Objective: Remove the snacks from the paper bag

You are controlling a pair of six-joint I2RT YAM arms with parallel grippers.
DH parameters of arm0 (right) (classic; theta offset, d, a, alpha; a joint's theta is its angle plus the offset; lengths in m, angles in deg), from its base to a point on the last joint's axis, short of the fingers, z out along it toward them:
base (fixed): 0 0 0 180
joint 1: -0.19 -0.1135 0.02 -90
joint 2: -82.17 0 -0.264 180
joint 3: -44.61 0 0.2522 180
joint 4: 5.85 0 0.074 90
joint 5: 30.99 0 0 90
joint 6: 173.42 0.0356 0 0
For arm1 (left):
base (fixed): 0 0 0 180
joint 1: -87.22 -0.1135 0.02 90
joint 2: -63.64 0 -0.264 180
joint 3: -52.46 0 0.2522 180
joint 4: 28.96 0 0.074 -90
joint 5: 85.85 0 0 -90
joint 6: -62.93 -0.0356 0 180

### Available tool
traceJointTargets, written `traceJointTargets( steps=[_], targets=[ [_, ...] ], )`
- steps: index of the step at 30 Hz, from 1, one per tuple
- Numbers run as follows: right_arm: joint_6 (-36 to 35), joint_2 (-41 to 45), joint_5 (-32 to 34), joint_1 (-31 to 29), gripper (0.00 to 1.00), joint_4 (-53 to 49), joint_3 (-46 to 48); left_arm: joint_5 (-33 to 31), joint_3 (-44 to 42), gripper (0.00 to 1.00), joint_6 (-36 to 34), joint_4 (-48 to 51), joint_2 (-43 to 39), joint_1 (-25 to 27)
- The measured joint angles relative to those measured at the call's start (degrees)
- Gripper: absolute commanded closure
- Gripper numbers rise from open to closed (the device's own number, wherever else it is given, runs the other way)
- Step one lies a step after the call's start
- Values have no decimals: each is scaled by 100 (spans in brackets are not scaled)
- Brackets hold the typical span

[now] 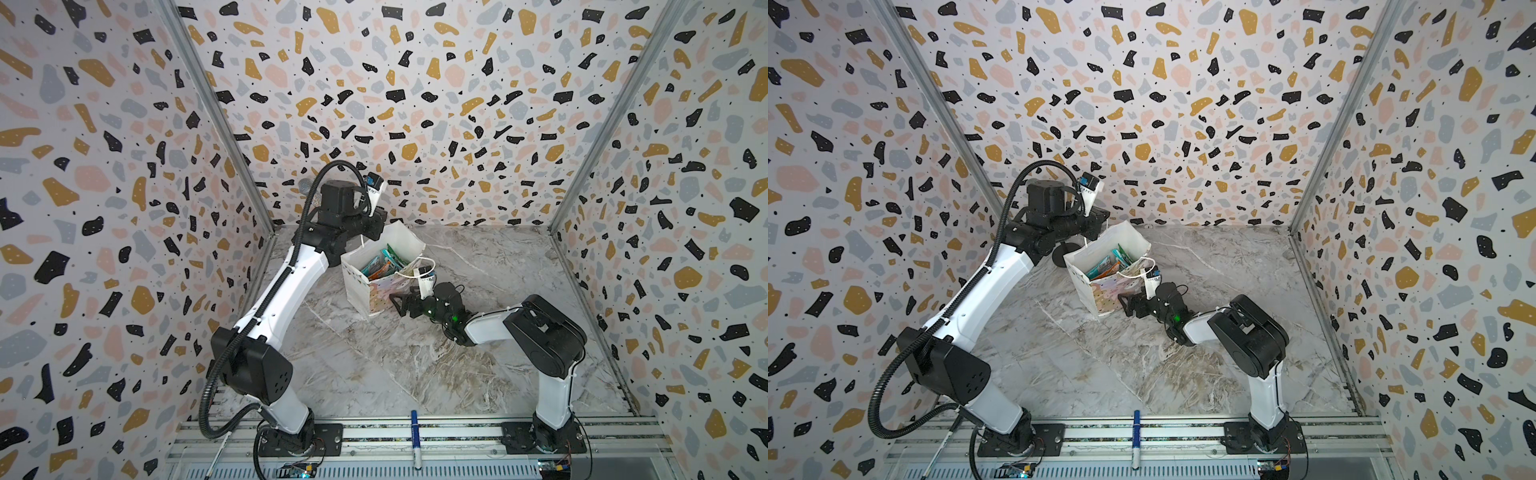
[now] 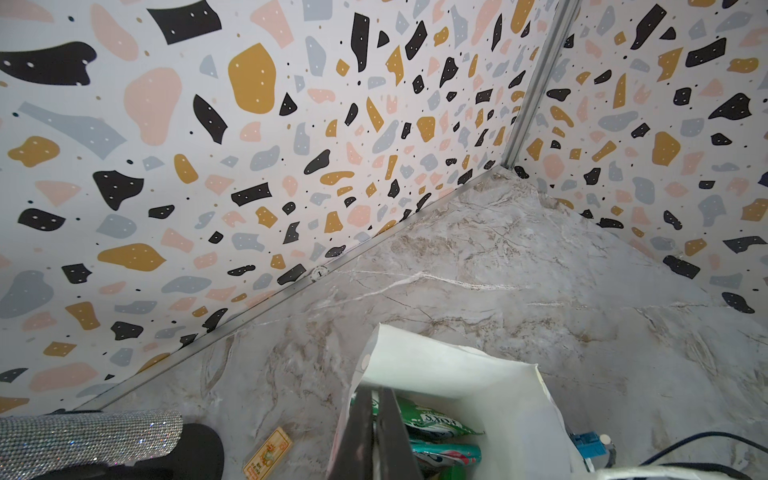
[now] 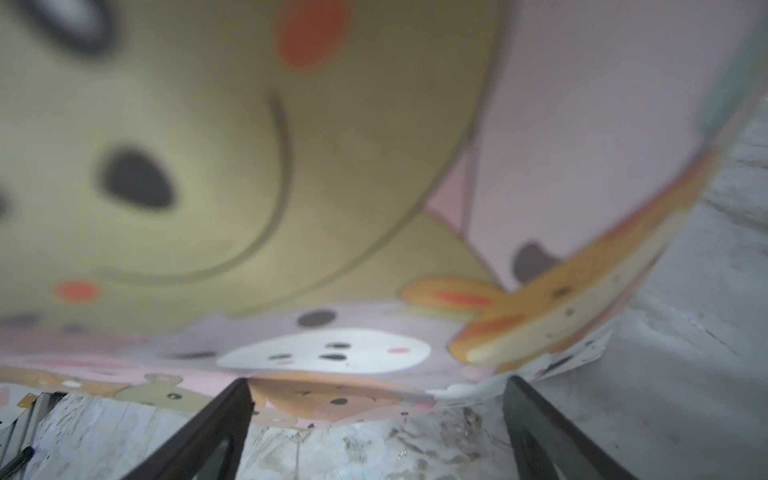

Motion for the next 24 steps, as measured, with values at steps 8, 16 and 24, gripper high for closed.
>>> traceJointTargets(
  steps=[8,16,24],
  targets=[
    [-125,734,291,133,3,-291,876,260,-1093,100,470,-568,-579,26],
    [-275,1843,651,822,3,-859,1805,74,-1862,100,892,-931,-1182,678],
    [-459,3021,1075,1759,2,-1899,2249,-411,-2214,100,1320,-1198,-1438,1624]
  ],
)
